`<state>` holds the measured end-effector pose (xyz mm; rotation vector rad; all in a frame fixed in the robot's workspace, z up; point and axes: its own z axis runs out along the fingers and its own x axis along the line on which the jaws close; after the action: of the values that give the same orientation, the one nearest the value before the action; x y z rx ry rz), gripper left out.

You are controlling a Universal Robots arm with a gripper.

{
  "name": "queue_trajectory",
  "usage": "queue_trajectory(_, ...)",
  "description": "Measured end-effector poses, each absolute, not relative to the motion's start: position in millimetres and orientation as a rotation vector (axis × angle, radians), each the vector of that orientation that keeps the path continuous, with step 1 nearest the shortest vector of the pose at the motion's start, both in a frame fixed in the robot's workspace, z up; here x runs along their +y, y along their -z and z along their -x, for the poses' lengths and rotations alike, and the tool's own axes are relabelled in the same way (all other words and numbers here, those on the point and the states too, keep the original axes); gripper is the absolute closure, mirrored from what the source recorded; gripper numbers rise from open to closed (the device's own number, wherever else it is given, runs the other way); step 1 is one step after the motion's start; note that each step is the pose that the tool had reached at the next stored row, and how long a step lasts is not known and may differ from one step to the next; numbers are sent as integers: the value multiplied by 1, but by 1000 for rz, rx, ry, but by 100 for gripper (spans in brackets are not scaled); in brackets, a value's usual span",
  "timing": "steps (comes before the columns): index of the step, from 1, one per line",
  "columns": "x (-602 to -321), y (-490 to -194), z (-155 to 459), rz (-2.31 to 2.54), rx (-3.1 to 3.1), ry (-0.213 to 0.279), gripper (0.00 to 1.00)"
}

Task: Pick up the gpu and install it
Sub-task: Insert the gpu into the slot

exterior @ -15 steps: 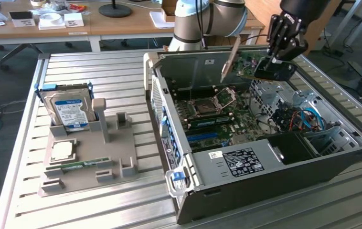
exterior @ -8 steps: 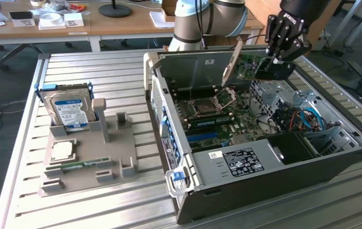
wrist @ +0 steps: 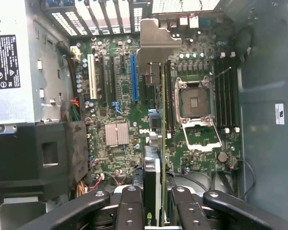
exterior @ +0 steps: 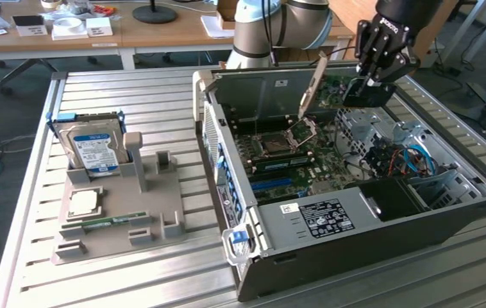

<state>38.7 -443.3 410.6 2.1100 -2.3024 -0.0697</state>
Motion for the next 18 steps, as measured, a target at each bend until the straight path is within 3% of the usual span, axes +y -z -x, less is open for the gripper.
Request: queue_trajectory(18,-442,-395,-26,-2197,-2276,9,73)
